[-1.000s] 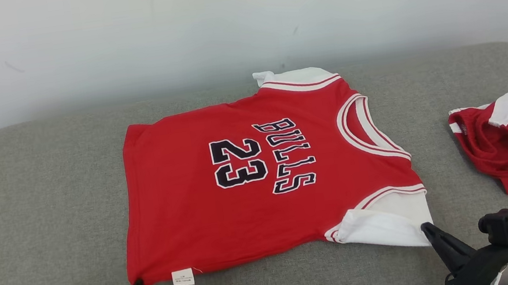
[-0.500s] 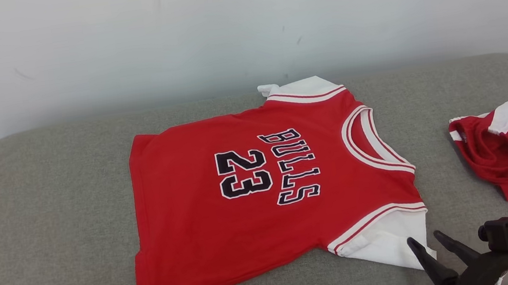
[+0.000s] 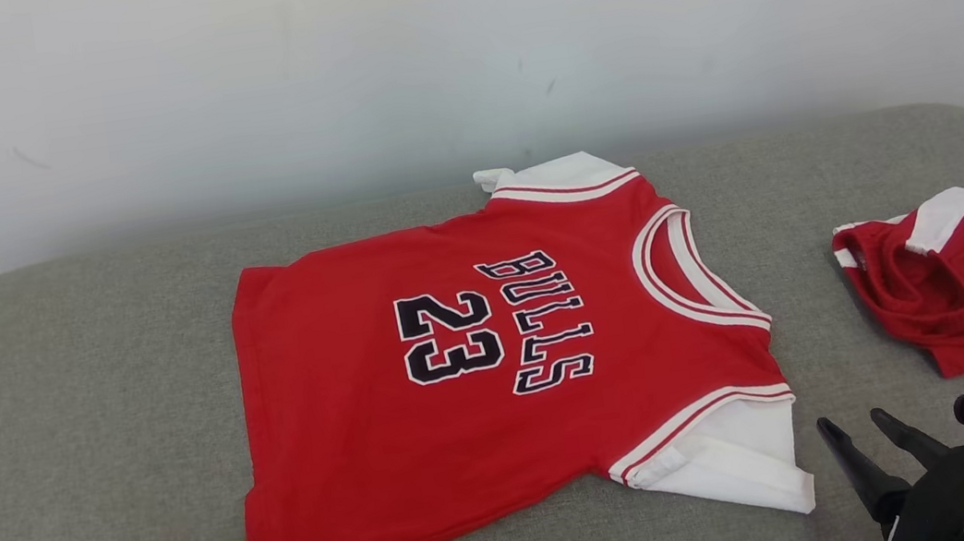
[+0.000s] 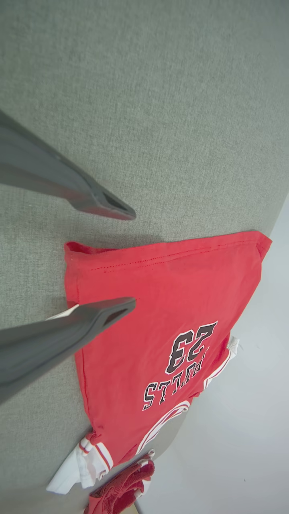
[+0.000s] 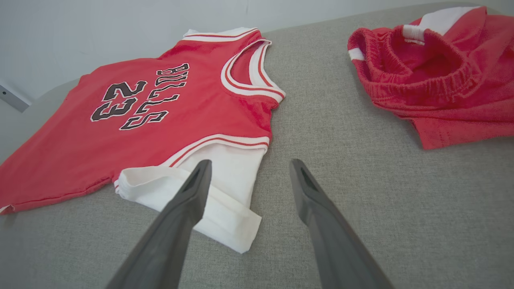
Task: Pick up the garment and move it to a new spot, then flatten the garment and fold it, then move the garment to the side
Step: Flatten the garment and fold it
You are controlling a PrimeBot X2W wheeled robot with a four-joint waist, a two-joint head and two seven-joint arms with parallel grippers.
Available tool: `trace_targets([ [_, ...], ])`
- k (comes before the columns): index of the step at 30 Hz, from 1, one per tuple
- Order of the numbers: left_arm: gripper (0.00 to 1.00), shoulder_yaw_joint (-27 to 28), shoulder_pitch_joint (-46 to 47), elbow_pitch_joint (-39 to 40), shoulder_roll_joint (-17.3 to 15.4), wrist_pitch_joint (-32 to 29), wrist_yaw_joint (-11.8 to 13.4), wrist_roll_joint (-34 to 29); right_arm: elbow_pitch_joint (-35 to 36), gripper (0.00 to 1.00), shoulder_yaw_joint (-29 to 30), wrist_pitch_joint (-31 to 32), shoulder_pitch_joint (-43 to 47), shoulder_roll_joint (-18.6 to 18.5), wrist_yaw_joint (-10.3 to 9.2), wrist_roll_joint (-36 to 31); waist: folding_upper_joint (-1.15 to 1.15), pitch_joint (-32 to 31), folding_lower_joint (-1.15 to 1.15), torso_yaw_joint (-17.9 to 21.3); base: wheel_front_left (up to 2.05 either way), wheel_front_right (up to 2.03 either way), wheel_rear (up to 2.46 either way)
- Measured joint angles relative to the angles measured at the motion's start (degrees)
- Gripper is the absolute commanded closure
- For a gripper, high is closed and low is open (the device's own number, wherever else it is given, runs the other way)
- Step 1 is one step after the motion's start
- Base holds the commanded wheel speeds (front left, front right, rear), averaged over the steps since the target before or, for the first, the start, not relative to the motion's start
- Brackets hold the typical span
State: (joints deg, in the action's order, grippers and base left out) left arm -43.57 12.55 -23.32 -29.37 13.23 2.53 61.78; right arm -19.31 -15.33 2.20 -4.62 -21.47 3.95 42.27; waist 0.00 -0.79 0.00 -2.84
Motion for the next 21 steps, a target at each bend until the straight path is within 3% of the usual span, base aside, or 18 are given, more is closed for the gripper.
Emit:
trace_targets([
  [2, 0.00, -0.1, 0.0, 0.3, 0.4, 0.0, 0.0, 0.0, -1.2, 0.00, -0.1, 1.4, -0.8, 0.6, -0.96, 0.1, 0.00, 0.4, 0.00, 0.2, 0.00, 0.00, 0.00],
  [16, 0.00, -0.3, 2.7, 3.4, 1.5, 0.0, 0.8, -1.0, -4.7, 0.00, -3.0, 9.7, -3.4, 1.3, -2.97, 0.6, -0.01, 2.8, 0.00, -1.9, 0.00, 0.00, 0.00],
  [19, 0.00, 0.0, 3.0, 4.1, 1.9, 0.1, 1.2, -1.7, -6.2, 0.49, -4.0, 12.0, -3.5, 1.9, -3.21, 0.9, -0.01, 3.2, 0.00, -3.1, 0.00, 0.00, 0.00],
  [20, 0.00, 0.2, 3.0, 4.2, 1.8, 0.4, 1.6, -1.7, -6.4, 0.88, -4.4, 12.5, -3.5, 2.0, -3.21, 0.9, -0.01, 3.2, 0.00, -3.3, 0.00, 0.00, 0.00],
  [21, 0.00, 0.3, 3.0, 4.3, 1.7, 0.4, 1.6, -1.7, -6.5, 1.00, -4.7, 12.8, -3.7, 2.0, -3.21, 0.9, 0.00, 3.2, 0.00, -3.4, 0.00, 0.00, 0.00],
])
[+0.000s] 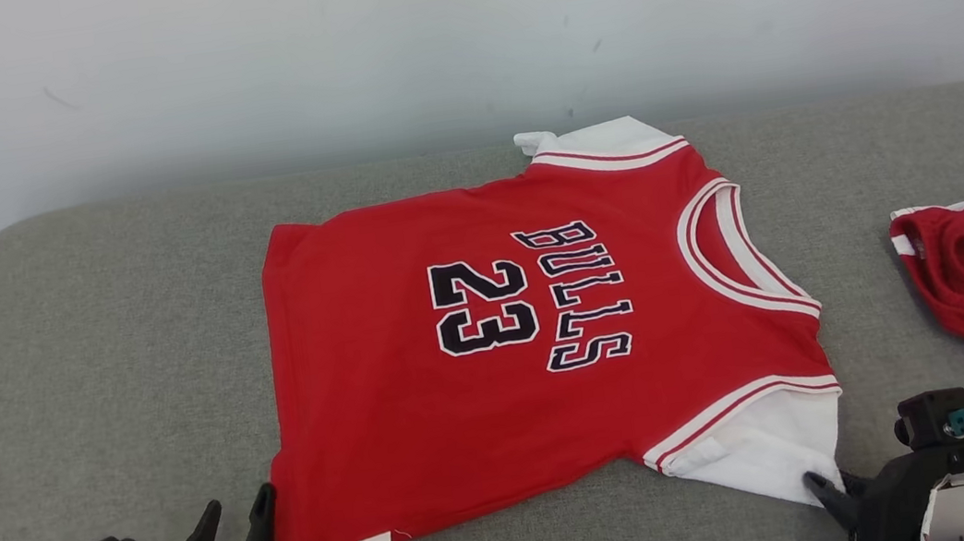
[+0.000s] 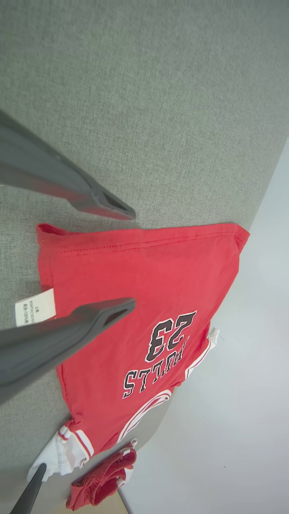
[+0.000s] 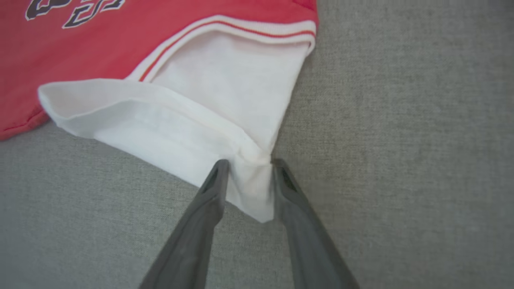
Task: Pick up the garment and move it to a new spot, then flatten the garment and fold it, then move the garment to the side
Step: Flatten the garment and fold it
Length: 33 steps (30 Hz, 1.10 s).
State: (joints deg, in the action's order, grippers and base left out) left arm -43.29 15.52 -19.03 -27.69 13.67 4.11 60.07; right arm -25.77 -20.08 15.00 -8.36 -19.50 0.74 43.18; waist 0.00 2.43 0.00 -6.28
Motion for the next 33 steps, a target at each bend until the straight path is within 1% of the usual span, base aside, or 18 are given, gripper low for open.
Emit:
trace_targets([
  [6, 0.00, 0.7, -0.3, 0.7, -0.6, 0.1, 0.5, 0.0, 0.3, 1.00, -0.5, 0.1, -0.7, 0.0, 0.11, -0.6, 0.00, -0.4, 0.00, 0.0, 0.00, 0.00, 0.00],
  [9, 0.00, 1.3, -1.5, 1.1, -1.1, 0.1, 0.9, 0.0, 1.9, 1.00, -0.7, -0.5, -0.8, -0.7, 0.27, -1.6, 0.00, -0.8, 0.00, 0.3, 0.00, 0.00, 0.00],
  [12, 0.00, 1.9, -2.3, 1.8, -1.1, 0.1, 1.0, 0.0, 4.0, 1.00, -1.5, -1.3, -0.7, -2.1, 1.56, -2.7, 0.00, -1.2, 0.00, 0.8, 0.00, 0.00, 0.00],
  [16, 0.00, 2.4, -3.6, 2.2, -1.4, 0.3, 1.4, 0.0, 7.2, 1.00, -4.0, -1.8, 0.1, -3.7, 3.44, -5.1, 0.00, -1.5, 0.00, 1.7, 0.00, 0.00, 0.00],
  [21, 0.00, 2.8, -3.8, 3.1, -1.3, 0.3, 1.5, 0.0, 9.0, 1.00, -6.0, -1.8, 3.6, -5.6, 4.30, -6.0, 0.00, -1.7, 0.00, 2.6, 0.00, 0.00, 0.00],
  [22, 0.00, 3.0, -3.8, 3.2, -1.3, 0.3, 1.5, 0.0, 8.9, 0.54, -6.2, -1.3, 4.1, -5.9, 4.31, -6.0, 0.00, -1.8, 0.00, 2.7, 0.00, 0.00, 0.00],
  [23, 0.00, 3.1, -3.8, 3.3, -1.3, 0.3, 1.7, 0.0, 8.9, 0.14, -6.4, -1.3, 4.6, -6.3, 4.31, -6.1, 0.00, -1.8, 0.00, 2.9, 0.00, 0.00, 0.00],
  [24, 0.00, 3.1, -3.8, 3.4, -1.3, 0.3, 1.9, 0.0, 8.8, 0.00, -6.8, -0.8, 5.0, -6.8, 4.31, -6.5, 0.00, -1.8, 0.00, 2.9, 0.00, 0.00, 0.00],
  [27, 0.00, 3.3, -3.8, 3.6, -1.3, 0.3, 1.9, 0.0, 8.9, 0.00, -6.6, -0.8, 5.6, -7.6, 4.31, -7.1, 0.00, -1.9, 0.00, 3.0, 0.00, 0.00, 0.00],
  [33, 0.00, 3.3, -3.8, 4.4, -1.2, 0.3, 1.9, -0.4, 12.6, 0.00, -5.1, -1.7, 5.0, -7.4, 4.31, -6.6, 0.00, -1.8, 0.00, 2.8, 0.00, 0.00, 0.00],
])
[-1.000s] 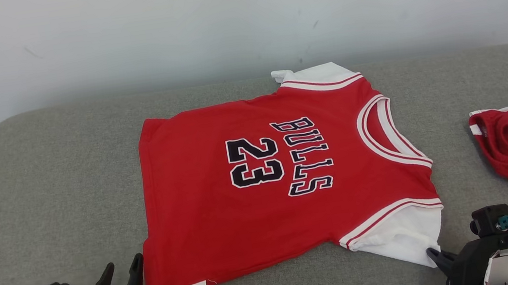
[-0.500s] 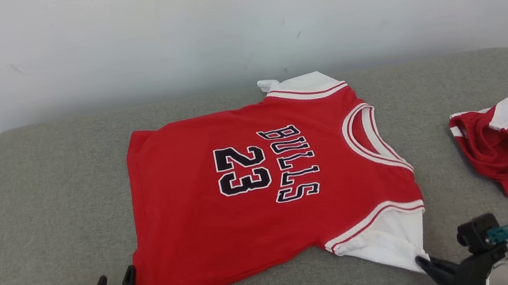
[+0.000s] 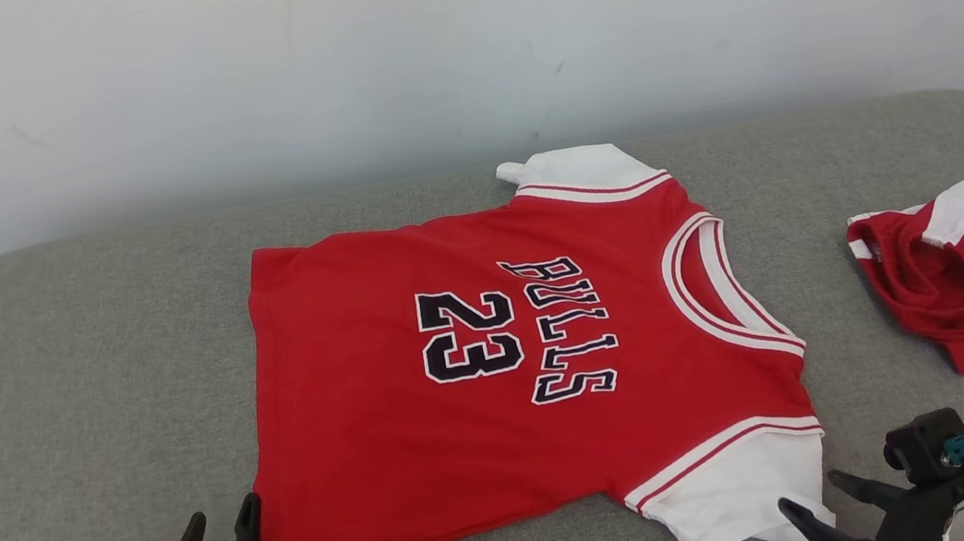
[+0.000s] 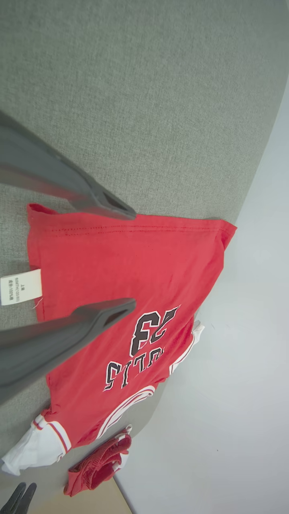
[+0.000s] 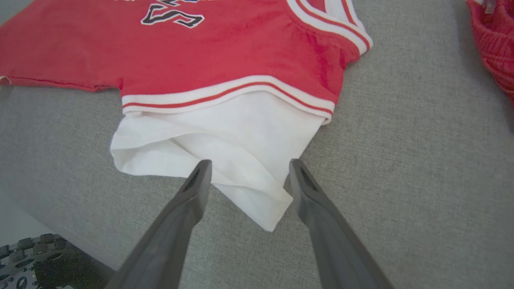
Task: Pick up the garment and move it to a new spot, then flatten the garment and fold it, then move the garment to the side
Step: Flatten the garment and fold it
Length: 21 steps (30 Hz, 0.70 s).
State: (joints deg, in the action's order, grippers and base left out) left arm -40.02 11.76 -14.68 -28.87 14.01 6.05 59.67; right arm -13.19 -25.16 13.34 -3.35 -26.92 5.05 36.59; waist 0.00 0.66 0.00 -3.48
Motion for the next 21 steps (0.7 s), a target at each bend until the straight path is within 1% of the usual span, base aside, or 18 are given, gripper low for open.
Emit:
trace_targets([
  [3, 0.00, 0.0, 0.0, 0.4, 0.0, 0.1, 0.0, -0.3, 1.6, 0.00, 1.5, -0.3, -0.6, 1.1, 0.00, 2.9, 0.00, 0.2, 0.00, -0.5, 0.00, 0.00, 0.00],
  [9, 0.00, 0.2, 0.1, 0.5, 0.1, 0.2, 0.1, -0.4, 2.3, 0.00, 1.0, -0.2, -2.3, 1.2, 0.01, 2.3, 0.00, 0.3, 0.00, -1.3, 0.00, 0.00, 0.00],
  [16, 0.00, -0.3, 0.3, 0.9, 0.8, 0.1, 0.1, -0.8, 1.8, 0.00, -3.3, 2.5, -3.2, 1.3, 0.51, 0.3, 0.00, 0.5, 0.00, -3.2, 0.00, 0.00, 0.00],
  [21, 0.00, 0.0, 0.3, 1.0, 0.5, 0.1, 0.3, -0.8, 0.8, 0.00, -6.4, 5.8, -5.5, 0.0, 0.60, -3.3, 0.00, 1.1, 0.00, -4.2, 0.00, 0.00, 0.00],
])
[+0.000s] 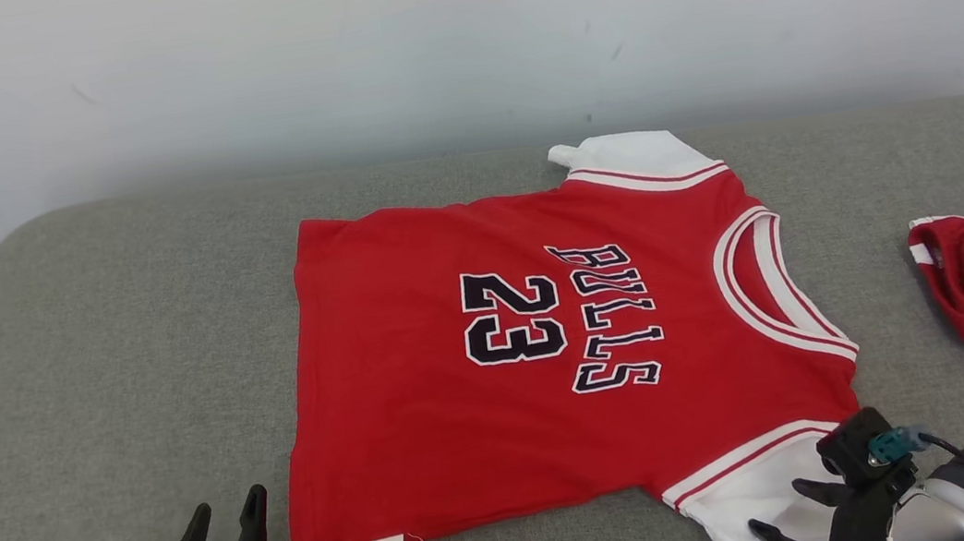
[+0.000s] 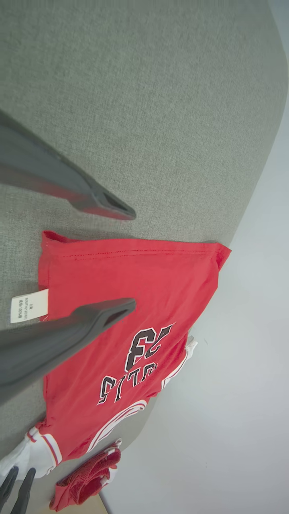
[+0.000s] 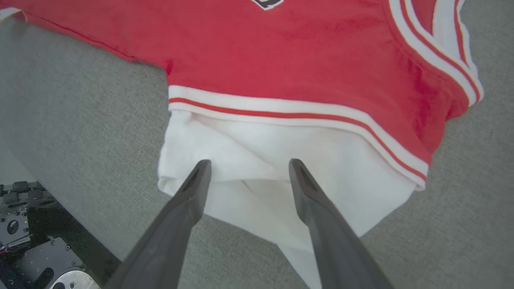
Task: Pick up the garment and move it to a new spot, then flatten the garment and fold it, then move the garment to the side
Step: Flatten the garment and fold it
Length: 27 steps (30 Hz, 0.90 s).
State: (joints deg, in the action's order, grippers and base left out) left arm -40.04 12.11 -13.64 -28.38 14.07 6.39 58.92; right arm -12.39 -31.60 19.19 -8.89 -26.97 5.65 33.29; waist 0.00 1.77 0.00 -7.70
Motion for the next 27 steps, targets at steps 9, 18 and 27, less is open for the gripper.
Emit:
trace_targets([
  [9, 0.00, 0.4, -0.1, -0.1, -0.1, 0.0, 0.2, 0.0, 0.0, 1.00, -0.6, 1.5, -2.2, -0.2, 0.41, -0.4, 0.00, 0.5, 0.00, -0.5, 0.00, 0.00, 0.00],
  [18, 0.00, 0.7, -0.4, 0.0, -0.1, 0.0, 0.2, 0.1, 4.0, 1.00, -1.4, 2.5, -1.4, 0.6, 0.91, 3.6, 0.00, 0.0, 0.00, 0.9, 0.00, 0.00, 0.00],
  [27, 0.00, 0.4, -0.3, 0.1, 0.3, -0.4, 0.2, 0.0, 6.3, 0.00, -2.1, 4.6, 0.1, -1.1, 0.91, 3.8, 0.00, -0.5, 0.00, 1.6, 0.00, 0.00, 0.00],
])
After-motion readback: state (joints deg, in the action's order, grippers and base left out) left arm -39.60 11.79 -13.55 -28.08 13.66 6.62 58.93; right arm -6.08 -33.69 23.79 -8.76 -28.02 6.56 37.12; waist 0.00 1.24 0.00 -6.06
